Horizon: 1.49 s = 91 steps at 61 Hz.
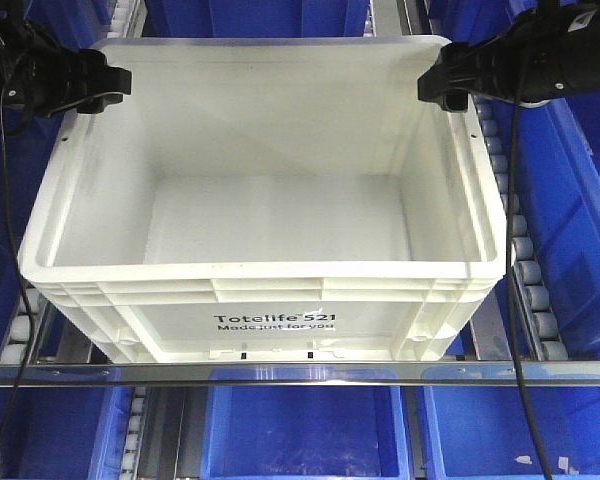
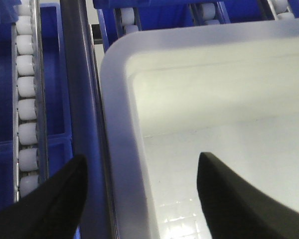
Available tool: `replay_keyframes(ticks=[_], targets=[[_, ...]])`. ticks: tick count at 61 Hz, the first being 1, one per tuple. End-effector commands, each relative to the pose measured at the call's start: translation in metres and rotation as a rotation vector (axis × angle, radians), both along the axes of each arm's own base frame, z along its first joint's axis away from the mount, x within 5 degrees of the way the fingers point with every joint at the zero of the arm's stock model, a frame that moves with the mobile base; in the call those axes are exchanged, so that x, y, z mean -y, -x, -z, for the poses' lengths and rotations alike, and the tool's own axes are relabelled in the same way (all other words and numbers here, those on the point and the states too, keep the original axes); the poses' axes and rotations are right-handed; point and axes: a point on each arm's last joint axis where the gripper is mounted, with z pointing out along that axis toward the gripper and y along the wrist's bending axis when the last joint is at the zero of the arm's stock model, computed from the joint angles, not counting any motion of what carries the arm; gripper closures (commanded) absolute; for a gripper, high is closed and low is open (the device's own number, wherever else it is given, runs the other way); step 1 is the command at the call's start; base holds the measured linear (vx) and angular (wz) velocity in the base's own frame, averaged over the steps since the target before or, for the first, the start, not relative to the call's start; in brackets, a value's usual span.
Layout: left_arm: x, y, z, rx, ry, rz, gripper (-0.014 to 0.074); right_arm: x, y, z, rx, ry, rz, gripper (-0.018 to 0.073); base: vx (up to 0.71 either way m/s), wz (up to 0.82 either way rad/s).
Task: Move bin from left to right shelf
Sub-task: 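Open both grippers and lift them off the tote rims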
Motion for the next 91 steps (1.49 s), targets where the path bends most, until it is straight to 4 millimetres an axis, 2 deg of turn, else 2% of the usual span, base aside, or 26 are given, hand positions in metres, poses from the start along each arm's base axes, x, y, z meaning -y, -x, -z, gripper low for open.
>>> replay_keyframes(ticks=[1,21,30,31,39,50,57,69,77,91], targets=[[0.000,0.007,-0.030,0.126,0.032,-0.001,0.0138,0.004,0.008,-0.030,0.126,-0.027,0.018,-0.0053,0.00,0.00],[0.000,0.012,-0.026,0.058,0.020,0.006,0.0138,0.002,0.015,-0.023,0.028,-0.016,-0.015,-0.0017,0.00,0.00],[-0.001,0.015,-0.028,0.067,0.022,0.006,0.0138,0.003,0.017,-0.029,0.064,-0.019,-0.011,-0.0003,0.00,0.00],[-0.002,0.022,-0.031,0.115,0.031,0.001,0.0138,0.004,0.020,-0.035,0.101,-0.030,-0.002,0.0006,0.00,0.00],[-0.007,0.039,-0.029,0.202,0.048,-0.011,0.0138,0.004,0.022,-0.041,0.130,-0.051,0.004,0.0016,0.00,0.00],[-0.014,0.066,-0.017,0.271,0.059,-0.023,0.0138,-0.002,0.022,-0.044,0.163,-0.054,-0.009,0.0029,0.00,0.00],[-0.016,0.076,-0.014,0.285,0.059,-0.025,0.0138,-0.008,0.022,-0.047,0.207,-0.040,-0.031,0.0029,0.00,0.00],[-0.016,0.077,-0.012,0.277,0.054,-0.021,0.0138,-0.012,0.022,-0.017,0.229,-0.043,-0.007,0.0029,0.00,0.00],[-0.016,0.077,-0.013,0.290,0.022,0.001,0.0138,-0.008,0.032,-0.007,0.271,-0.053,0.024,0.0029,0.00,0.00],[-0.018,0.084,-0.022,0.347,0.016,0.008,0.0148,0.005,0.067,-0.017,0.413,-0.051,0.054,0.0029,0.00,0.00]])
